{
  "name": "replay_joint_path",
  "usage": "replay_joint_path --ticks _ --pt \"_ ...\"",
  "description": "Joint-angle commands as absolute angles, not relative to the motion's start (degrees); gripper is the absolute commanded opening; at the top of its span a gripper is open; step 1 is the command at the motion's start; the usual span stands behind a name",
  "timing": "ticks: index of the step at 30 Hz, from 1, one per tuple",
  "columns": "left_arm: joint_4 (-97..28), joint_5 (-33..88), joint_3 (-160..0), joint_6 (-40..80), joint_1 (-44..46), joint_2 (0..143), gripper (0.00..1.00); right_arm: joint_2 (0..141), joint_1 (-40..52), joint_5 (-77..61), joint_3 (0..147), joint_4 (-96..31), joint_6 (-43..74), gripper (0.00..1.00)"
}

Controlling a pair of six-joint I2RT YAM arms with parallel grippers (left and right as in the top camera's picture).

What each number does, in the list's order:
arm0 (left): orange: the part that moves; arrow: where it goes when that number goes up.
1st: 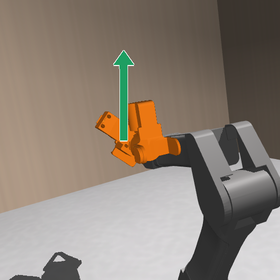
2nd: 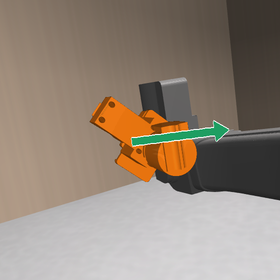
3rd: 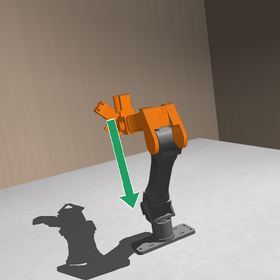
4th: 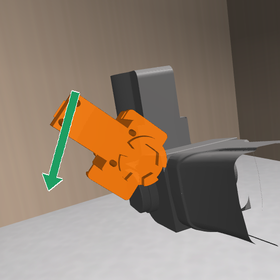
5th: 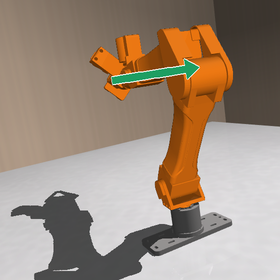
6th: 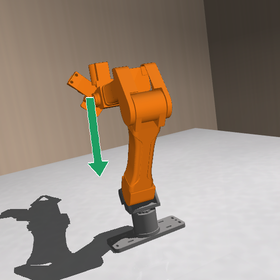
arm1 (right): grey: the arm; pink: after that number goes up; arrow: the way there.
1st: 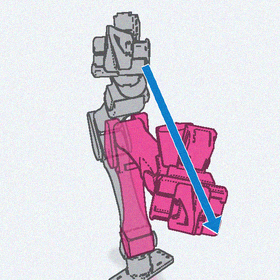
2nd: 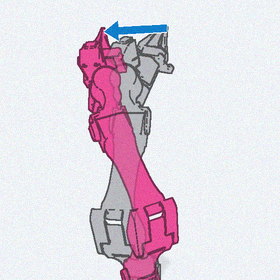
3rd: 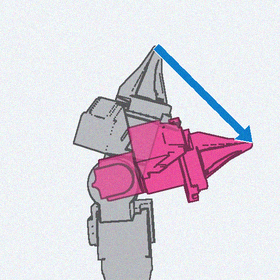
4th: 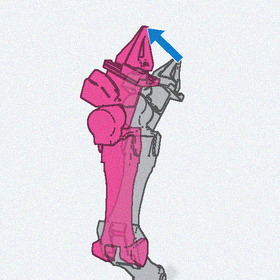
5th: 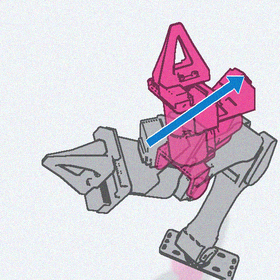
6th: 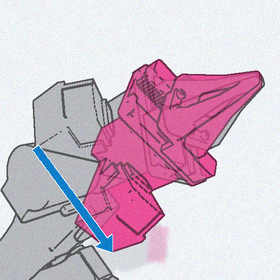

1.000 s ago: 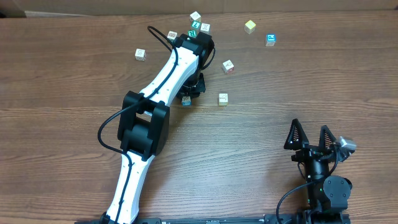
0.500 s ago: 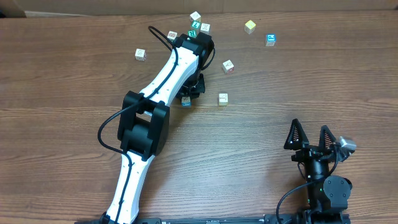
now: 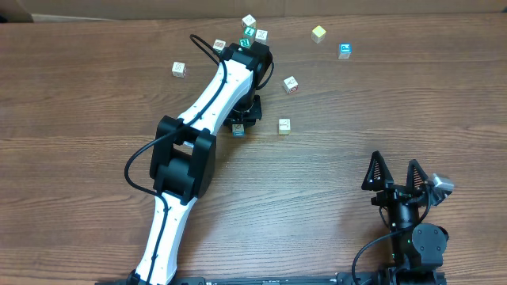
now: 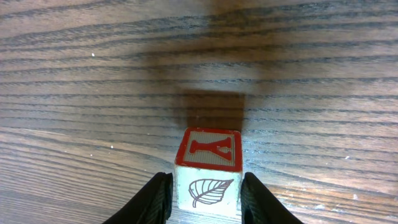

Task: Form a horizontal line
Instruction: 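Open the left gripper, release the 'Y' block and lift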

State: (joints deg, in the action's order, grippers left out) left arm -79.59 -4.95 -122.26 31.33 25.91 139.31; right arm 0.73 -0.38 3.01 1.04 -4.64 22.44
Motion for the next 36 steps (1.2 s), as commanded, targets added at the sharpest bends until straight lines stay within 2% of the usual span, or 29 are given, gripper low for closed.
replay_joint_path --ticks 1,4,8,15,19,20,22,24,31,36 --pt "-79.7 -4.4 -121.9 30.7 26.4 139.0 0.33 0.4 -0.7 3.4 0.4 -4.4 22.0 1.0" --pt "-79.7 -4.4 -121.9 30.7 26.4 139.0 0.33 0.4 -0.7 3.4 0.4 -4.4 22.0 1.0" --pt "-80.0 -4.4 -121.9 30.7 26.4 139.0 0.28 0.4 -0.7 3.4 0.4 -4.4 22.0 1.0" --pt "-80.7 -4.4 -121.9 30.7 26.4 139.0 0.28 0.4 -0.7 3.4 0.4 -4.4 22.0 1.0" --pt "-80.0 -4.4 -121.9 30.7 26.4 139.0 0.33 0.4 -0.7 3.4 0.4 -4.4 22.0 1.0" --pt "-79.9 -4.4 -121.9 30.7 26.4 139.0 0.36 0.4 -0.7 3.4 0.4 -4.4 22.0 1.0" --pt "-79.7 -4.4 -121.9 30.7 26.4 139.0 0.49 0.4 -0.7 3.4 0.4 -4.4 22.0 1.0" --pt "-79.4 -4.5 -121.9 30.6 26.4 139.0 0.53 0.4 -0.7 3.4 0.4 -4.4 22.0 1.0" --pt "-79.9 -6.3 -129.4 30.6 24.3 139.0 0.53 0.4 -0.7 3.4 0.4 -4.4 22.0 1.0" --pt "-80.2 -1.5 -140.0 32.1 23.9 139.0 0.49 0.4 -0.7 3.4 0.4 -4.4 22.0 1.0"
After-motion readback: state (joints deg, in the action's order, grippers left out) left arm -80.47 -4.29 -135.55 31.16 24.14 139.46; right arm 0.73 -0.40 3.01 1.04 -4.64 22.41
